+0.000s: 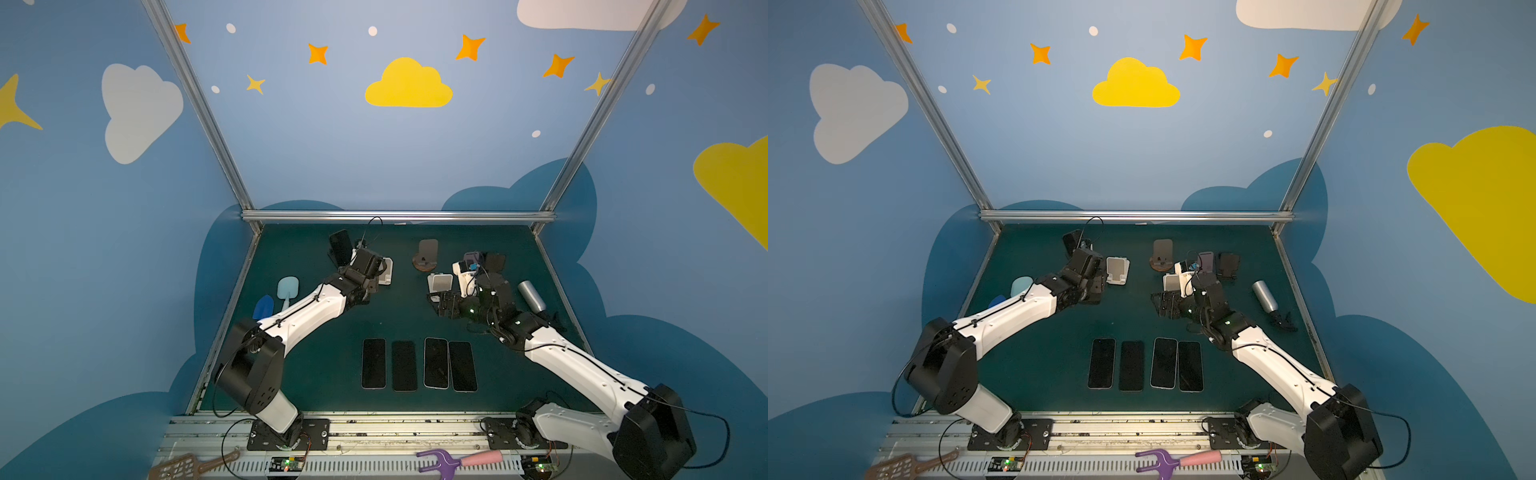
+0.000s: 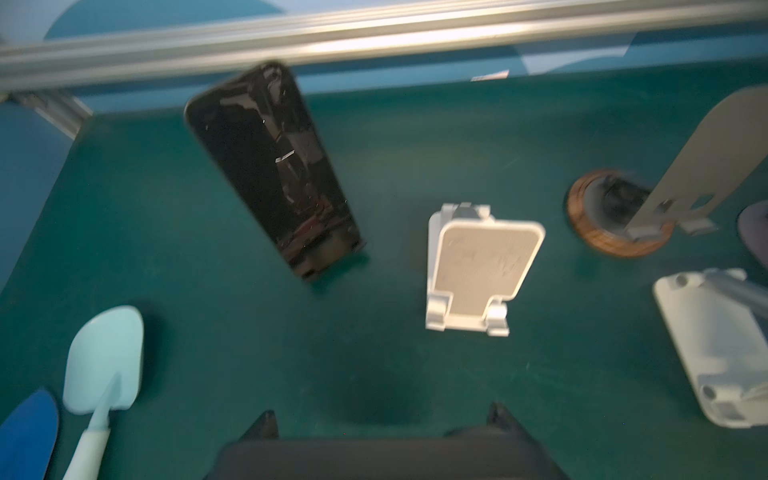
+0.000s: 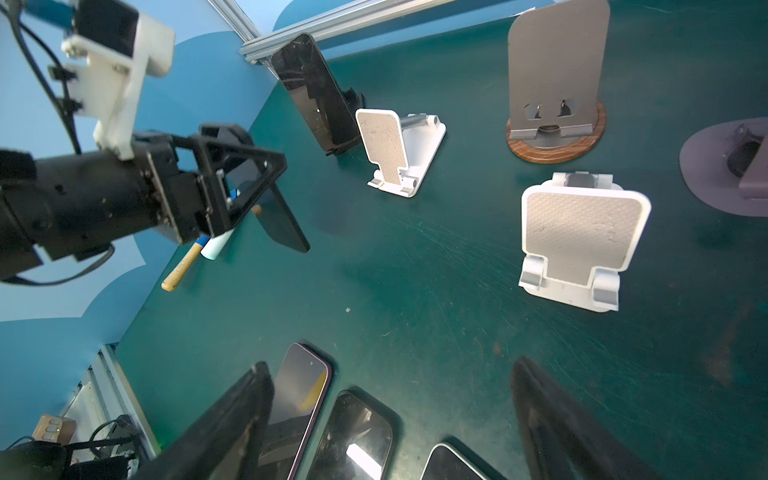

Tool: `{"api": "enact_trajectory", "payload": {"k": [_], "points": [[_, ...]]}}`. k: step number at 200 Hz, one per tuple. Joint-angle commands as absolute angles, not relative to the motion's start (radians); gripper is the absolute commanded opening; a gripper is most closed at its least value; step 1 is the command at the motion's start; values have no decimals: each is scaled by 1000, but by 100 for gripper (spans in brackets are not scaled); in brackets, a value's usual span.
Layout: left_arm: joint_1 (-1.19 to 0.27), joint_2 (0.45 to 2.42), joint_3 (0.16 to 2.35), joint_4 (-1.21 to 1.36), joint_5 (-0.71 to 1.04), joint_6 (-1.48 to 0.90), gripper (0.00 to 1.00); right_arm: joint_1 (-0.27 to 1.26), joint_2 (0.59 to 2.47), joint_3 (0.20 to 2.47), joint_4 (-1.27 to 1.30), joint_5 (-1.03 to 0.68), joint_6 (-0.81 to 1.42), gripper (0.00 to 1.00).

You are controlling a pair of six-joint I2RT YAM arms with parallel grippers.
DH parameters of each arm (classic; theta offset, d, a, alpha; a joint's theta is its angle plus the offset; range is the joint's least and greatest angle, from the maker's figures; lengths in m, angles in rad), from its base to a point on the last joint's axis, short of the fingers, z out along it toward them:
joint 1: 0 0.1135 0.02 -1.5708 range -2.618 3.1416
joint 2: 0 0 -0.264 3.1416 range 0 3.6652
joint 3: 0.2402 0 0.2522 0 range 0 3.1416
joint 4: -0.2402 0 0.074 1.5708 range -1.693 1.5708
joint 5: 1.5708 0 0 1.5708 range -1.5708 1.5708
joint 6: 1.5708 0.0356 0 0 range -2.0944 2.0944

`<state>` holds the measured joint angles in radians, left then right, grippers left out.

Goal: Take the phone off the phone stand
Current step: 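Draw the left gripper back toward the shovels, nearer the robot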

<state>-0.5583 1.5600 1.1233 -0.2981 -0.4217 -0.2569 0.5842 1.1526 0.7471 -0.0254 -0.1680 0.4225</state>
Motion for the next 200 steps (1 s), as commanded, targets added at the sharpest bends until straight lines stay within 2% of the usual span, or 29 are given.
{"api": "enact_trajectory", "payload": {"k": [1, 65, 200], "points": [[-565, 1468, 1089, -324, -468, -316, 64, 592, 1143, 737, -12, -158, 419, 89], [-569, 1308, 948, -420, -476, -385, 63, 600, 1150, 735, -6, -163, 419, 89], [-612, 1178, 789, -559, -395, -525, 61, 612, 1160, 732, -7, -143, 412, 89]]}}
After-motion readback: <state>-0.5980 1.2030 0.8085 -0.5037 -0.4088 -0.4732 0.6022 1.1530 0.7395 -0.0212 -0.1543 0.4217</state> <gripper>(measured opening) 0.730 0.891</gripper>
